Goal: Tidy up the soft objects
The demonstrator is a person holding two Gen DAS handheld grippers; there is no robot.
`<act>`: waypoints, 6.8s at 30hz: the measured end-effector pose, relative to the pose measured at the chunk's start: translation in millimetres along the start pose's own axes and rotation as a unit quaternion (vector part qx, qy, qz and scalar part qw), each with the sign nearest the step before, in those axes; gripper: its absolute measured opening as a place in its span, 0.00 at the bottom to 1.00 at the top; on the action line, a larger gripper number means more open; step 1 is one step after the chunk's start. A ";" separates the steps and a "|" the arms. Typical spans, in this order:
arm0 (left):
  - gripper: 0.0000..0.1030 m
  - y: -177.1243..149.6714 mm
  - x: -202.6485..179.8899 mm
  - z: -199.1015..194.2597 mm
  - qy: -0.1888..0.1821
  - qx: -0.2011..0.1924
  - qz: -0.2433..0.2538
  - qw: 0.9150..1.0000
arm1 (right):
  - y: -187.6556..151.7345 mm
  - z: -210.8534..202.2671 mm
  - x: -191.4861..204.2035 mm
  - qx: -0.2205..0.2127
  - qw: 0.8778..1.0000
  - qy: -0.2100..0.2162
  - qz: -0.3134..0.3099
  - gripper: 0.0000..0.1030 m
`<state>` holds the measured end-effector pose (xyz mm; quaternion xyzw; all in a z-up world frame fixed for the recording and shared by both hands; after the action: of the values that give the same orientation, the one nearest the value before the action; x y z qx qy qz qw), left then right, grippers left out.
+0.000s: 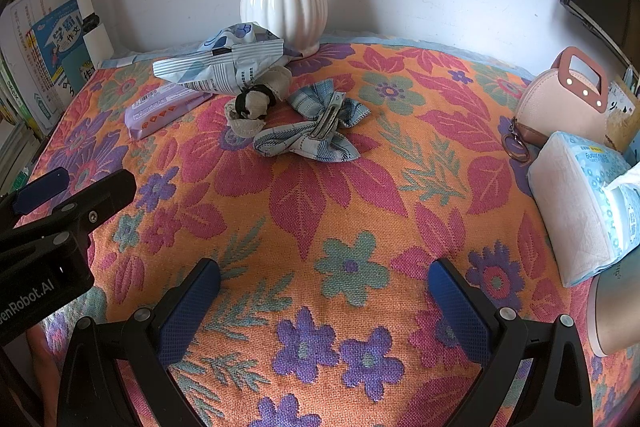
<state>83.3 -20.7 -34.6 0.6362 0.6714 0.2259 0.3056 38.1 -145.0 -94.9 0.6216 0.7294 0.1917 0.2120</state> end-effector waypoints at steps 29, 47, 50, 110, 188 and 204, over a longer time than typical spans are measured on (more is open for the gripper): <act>0.89 57.4 2.5 92.9 0.004 0.081 0.065 0.995 | 2.7 -10.0 -6.0 0.004 0.993 0.121 0.004 1.00; 0.46 55.2 8.3 65.5 -0.040 0.045 0.066 0.996 | 87.1 34.4 -39.9 0.032 0.995 0.077 0.064 0.87; 0.45 55.1 13.1 62.2 -0.038 0.044 0.063 0.996 | 86.5 45.9 -34.8 0.030 0.998 0.053 0.035 0.59; 0.35 -68.7 -13.0 -76.1 -0.111 0.043 0.043 0.992 | -40.4 -61.1 8.8 -0.031 0.994 0.103 -0.022 0.28; 0.81 -81.0 -315.1 -237.0 -0.272 -0.078 0.293 0.913 | -136.1 -302.0 -287.0 -0.187 0.973 -0.021 0.134 0.57; 0.81 13.5 -65.0 -74.1 -0.021 -0.032 0.091 0.995 | -25.0 -161.0 -50.1 -0.058 0.991 0.041 -0.110 0.87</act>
<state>41.5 -77.6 35.4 0.6894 0.5963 0.2604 0.3183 -63.8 -200.9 29.7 0.5157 0.7891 0.2342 0.2378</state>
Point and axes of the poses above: each gripper's, at about its wrist camera, not at the fingertips, and z roughly the way its jaws point, x to its left, y to its top, the point moved 9 cm from there along z, roughly the way its jaws point, and after that the axes turned 8 degrees about -z, right-handed, at the moved point
